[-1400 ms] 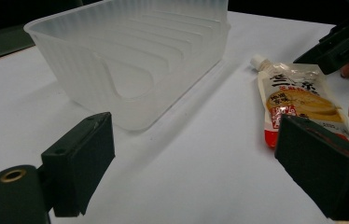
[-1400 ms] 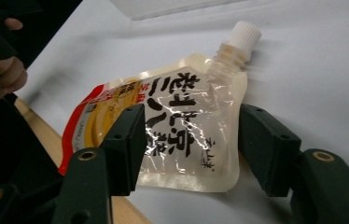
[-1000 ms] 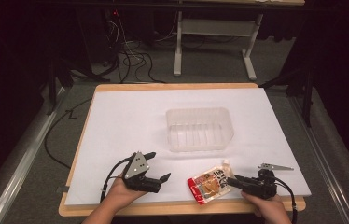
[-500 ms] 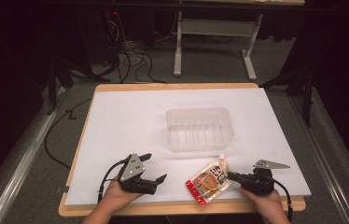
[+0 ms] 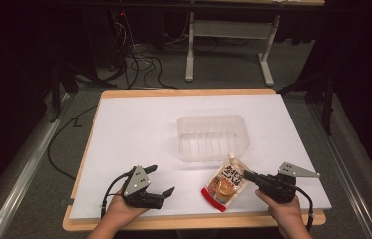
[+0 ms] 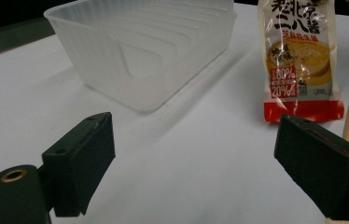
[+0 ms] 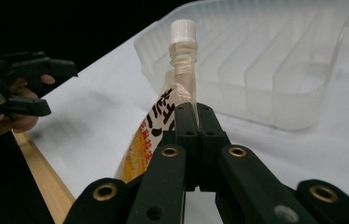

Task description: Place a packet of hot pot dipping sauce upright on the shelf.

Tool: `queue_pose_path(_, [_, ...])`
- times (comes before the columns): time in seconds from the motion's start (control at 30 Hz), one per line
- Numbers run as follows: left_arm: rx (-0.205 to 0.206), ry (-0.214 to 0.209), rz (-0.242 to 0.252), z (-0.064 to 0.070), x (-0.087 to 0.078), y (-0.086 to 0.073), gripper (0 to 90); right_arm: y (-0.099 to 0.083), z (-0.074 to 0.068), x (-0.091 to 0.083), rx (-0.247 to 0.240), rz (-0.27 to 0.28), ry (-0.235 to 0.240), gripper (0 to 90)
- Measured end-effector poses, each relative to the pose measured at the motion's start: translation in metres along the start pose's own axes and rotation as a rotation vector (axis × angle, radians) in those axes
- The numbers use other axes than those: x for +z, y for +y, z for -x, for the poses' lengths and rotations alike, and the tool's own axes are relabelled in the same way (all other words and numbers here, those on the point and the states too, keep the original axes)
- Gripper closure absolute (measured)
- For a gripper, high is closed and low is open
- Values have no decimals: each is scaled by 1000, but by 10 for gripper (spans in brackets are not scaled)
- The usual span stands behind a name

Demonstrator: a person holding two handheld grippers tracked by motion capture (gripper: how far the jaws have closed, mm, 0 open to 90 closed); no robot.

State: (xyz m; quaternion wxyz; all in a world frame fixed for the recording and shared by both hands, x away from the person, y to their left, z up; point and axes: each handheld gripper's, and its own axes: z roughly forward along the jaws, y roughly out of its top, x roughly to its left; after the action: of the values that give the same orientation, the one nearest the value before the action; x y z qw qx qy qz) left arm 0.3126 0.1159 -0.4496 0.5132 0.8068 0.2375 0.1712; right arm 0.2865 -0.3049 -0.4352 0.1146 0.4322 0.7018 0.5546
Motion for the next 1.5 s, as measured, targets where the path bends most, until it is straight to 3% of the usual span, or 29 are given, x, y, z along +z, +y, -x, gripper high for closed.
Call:
queue_pose_path(0.17, [5,-5,-2,1,2,0,129,9,-5,-8,-25,67,22,900])
queue_pose_path(0.3, [6,-8,-7,1,1,0,129,16,-7,-15,-49,109,6,900])
queue_pose_path(0.53, [3,-5,-1,1,1,0,129,23,2,-30,-66,175,-67,900])
queue_pose_path(0.77, [5,-7,-3,1,1,0,129,27,16,-53,-76,227,-185,900])
queue_pose_path(0.97, [3,-8,-3,1,2,0,129,28,22,-64,-140,218,-281,900])
queue_pose_path(1.27, [4,-7,0,1,1,0,129,25,27,-64,-186,177,-342,900])
queue_pose_path(1.5, [4,-7,0,0,0,0,129,24,30,-64,-192,165,-356,900])
